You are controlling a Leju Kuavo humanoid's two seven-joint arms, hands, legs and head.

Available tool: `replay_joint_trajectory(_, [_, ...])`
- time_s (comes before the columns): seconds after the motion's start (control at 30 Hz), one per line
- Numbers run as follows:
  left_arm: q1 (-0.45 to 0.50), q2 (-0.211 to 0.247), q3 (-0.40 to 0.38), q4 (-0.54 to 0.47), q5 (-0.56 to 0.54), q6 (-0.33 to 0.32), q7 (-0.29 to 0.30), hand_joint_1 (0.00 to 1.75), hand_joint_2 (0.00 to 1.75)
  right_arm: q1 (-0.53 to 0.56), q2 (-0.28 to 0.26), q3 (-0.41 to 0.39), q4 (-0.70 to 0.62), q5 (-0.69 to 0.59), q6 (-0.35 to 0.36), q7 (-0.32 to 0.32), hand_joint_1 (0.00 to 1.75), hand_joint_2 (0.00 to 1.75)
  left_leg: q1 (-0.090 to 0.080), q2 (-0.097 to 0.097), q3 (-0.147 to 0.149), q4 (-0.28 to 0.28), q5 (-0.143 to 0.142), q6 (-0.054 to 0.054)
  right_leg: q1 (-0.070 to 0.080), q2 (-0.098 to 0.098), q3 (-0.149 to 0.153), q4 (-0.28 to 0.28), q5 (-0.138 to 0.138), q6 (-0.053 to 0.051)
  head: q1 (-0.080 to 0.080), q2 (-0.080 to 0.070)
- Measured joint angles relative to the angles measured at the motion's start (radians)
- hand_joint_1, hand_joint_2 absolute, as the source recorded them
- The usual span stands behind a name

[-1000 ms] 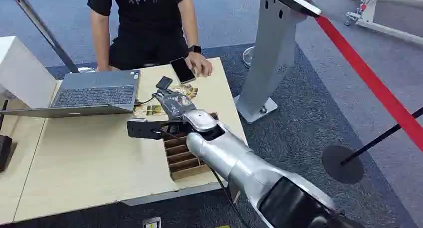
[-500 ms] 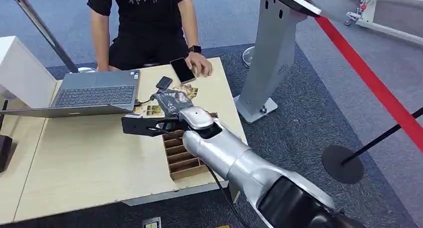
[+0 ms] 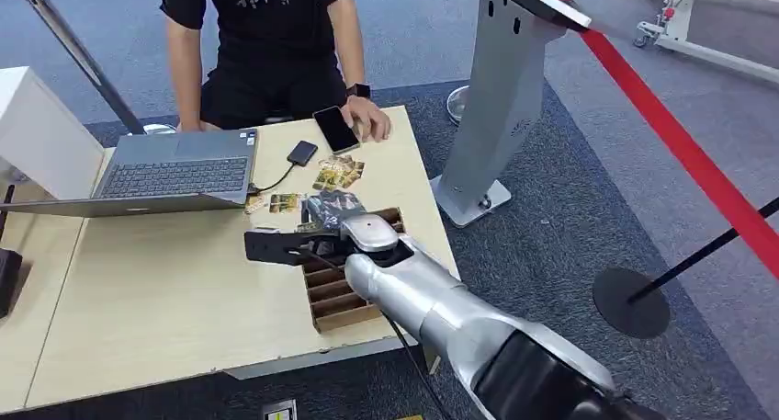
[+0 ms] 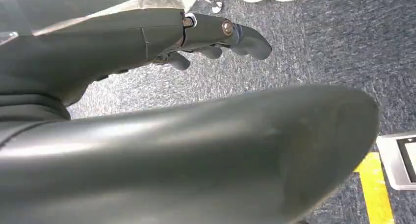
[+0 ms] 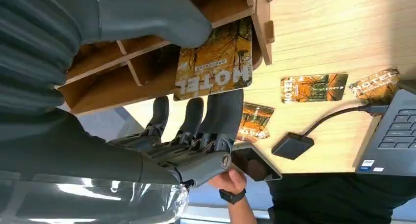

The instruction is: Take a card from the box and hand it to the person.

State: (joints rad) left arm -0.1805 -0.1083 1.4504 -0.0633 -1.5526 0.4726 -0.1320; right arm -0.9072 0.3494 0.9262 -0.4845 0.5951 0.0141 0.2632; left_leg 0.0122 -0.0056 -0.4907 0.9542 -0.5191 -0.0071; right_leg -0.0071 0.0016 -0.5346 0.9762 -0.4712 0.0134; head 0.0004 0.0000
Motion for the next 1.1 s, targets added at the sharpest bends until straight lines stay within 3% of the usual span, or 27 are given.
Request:
replay_joint_trajectory(0.27, [0.000, -0.001, 0.000, 0.000, 0.000, -0.002, -0.003, 0.00, 0.00, -0.001, 0.000, 0.006, 0.015, -0.018, -0.028, -0.016, 0.96, 1.75, 0.000, 0.000, 0.000, 0.000, 0.000, 0.000, 0.000, 0.000, 0.000, 0.000, 0.000, 0.000, 0.000, 0.000])
replay_joint_trajectory(0.4, [0.001, -0.001, 0.000, 0.000, 0.000, -0.003, -0.012, 0.00, 0.00, -0.003, 0.000, 0.010, 0.023, -0.024, -0.038, -0.026, 1.10, 1.75, 0.000, 0.000, 0.000, 0.000, 0.000, 0.000, 0.000, 0.000, 0.000, 0.000, 0.000, 0.000, 0.000, 0.000])
replay_joint_trajectory(0.57, [0.001, -0.001, 0.000, -0.001, 0.000, -0.005, -0.014, 0.00, 0.00, -0.008, 0.000, 0.011, 0.028, -0.023, -0.043, -0.031, 1.08, 1.75, 0.000, 0.000, 0.000, 0.000, 0.000, 0.000, 0.000, 0.000, 0.000, 0.000, 0.000, 0.000, 0.000, 0.000])
replay_joint_trajectory(1.1, [0.002, -0.002, 0.000, -0.004, 0.000, -0.015, -0.014, 0.00, 0.00, -0.014, 0.000, 0.012, 0.044, -0.022, -0.044, -0.036, 1.26, 1.75, 0.000, 0.000, 0.000, 0.000, 0.000, 0.000, 0.000, 0.000, 0.000, 0.000, 0.000, 0.000, 0.000, 0.000])
